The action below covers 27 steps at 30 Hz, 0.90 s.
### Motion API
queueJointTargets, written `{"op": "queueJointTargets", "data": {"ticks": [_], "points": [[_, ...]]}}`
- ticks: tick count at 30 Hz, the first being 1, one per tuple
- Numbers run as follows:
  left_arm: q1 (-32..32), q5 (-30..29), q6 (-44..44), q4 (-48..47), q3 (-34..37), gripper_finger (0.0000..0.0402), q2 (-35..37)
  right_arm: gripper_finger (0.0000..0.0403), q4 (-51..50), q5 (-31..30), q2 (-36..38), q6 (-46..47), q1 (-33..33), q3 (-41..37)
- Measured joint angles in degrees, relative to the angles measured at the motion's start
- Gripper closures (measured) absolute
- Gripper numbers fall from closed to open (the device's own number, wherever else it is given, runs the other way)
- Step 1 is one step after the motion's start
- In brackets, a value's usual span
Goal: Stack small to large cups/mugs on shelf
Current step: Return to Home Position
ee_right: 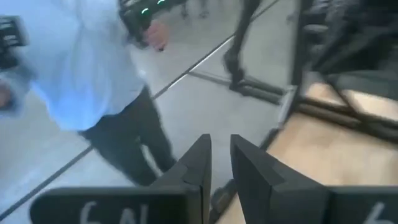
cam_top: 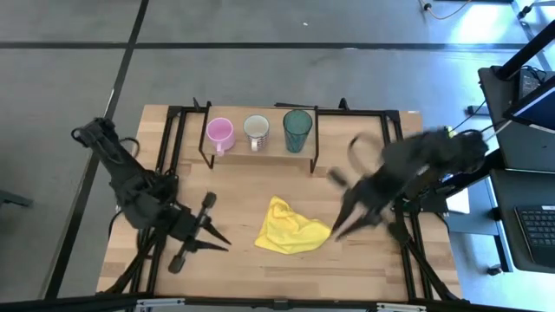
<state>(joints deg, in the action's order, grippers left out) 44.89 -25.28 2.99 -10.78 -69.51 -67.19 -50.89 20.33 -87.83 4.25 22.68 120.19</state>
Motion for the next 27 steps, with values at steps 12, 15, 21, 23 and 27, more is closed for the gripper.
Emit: {"op": "queueJointTargets", "data": {"ticks": [12,15,21,23,27], "points": [[-9.1,20.49,-0.16,43.01,39.44,0.0348,20.04,0.0341,38.6,4.81,17.35,10.3,-3.02,-43.85],[-8.47,21.64,0.07,41.68,44.02,0.0348,28.7,0.0341,47.9,1.35,25.91,11.98,-3.26,-55.36],[-6.5,21.52,7.4,29.21,50.8,0.0348,45.57,0.0341,68.19,-3.87,40.67,14.2,-1.17,-76.08],[-5.76,21.8,7.74,28.72,52.74,0.0348,50.15,0.0341,72.72,-6.03,43.34,14.74,-0.59,-82.39],[-4.42,22.45,7.53,25.03,55.77,0.0348,58.1,0.0341,84.52,-8.12,47.66,15.02,0.32,-92.31]]}}
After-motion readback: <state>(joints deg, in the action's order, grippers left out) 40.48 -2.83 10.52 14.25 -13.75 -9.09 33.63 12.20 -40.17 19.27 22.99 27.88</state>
